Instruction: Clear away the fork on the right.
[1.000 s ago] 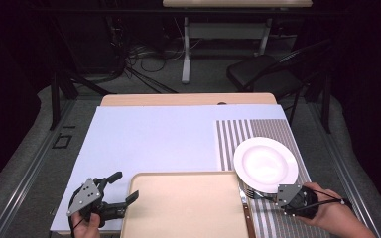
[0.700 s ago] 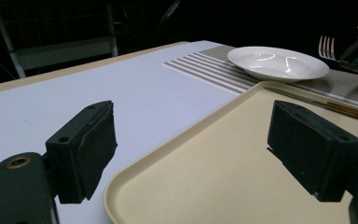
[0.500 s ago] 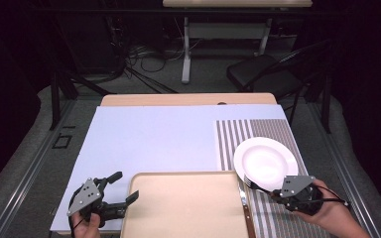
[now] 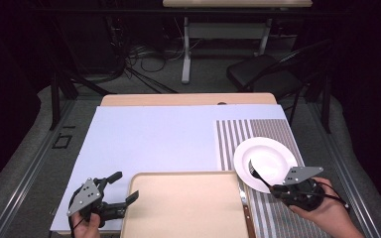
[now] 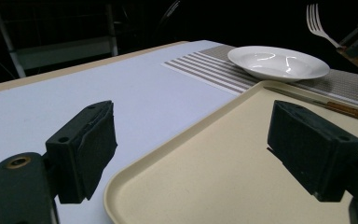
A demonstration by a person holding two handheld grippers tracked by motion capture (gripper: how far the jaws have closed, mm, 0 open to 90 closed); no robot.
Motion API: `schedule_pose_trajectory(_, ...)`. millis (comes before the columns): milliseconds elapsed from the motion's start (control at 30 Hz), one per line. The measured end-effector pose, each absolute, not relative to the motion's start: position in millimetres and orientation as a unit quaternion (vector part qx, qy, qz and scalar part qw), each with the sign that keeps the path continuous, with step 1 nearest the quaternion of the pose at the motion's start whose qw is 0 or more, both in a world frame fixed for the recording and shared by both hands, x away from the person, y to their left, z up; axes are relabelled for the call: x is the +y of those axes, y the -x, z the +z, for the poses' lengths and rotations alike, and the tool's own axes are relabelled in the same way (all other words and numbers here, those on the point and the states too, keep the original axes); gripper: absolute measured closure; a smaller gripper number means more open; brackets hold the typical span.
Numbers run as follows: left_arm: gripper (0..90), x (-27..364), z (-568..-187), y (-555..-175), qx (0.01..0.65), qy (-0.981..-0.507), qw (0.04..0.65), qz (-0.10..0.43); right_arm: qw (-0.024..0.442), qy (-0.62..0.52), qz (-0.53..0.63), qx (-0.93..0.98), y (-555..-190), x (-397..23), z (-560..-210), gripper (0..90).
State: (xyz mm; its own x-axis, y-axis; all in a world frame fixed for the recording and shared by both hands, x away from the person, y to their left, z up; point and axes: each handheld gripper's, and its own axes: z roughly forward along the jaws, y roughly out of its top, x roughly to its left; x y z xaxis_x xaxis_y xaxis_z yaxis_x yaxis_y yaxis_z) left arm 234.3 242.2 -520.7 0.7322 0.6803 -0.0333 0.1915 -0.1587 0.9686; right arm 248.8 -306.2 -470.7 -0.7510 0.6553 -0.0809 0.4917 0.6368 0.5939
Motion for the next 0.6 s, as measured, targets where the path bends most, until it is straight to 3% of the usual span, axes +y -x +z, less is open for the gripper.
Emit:
schedule_pose_trajectory(333, 15.7, 242.1, -520.7, -234.2, 0.298, -0.731, 0.577, 0.212, 0.108, -0.442, 0.307, 0.836, -244.0, -303.3, -460.4, 77.5)
schedule_pose_trajectory(600, 15.6, 242.5, -520.6, -234.1, 0.298, -0.731, 0.576, 0.213, 0.128, -0.470, 0.305, 0.819, -237.2, -301.9, -463.6, 77.5)
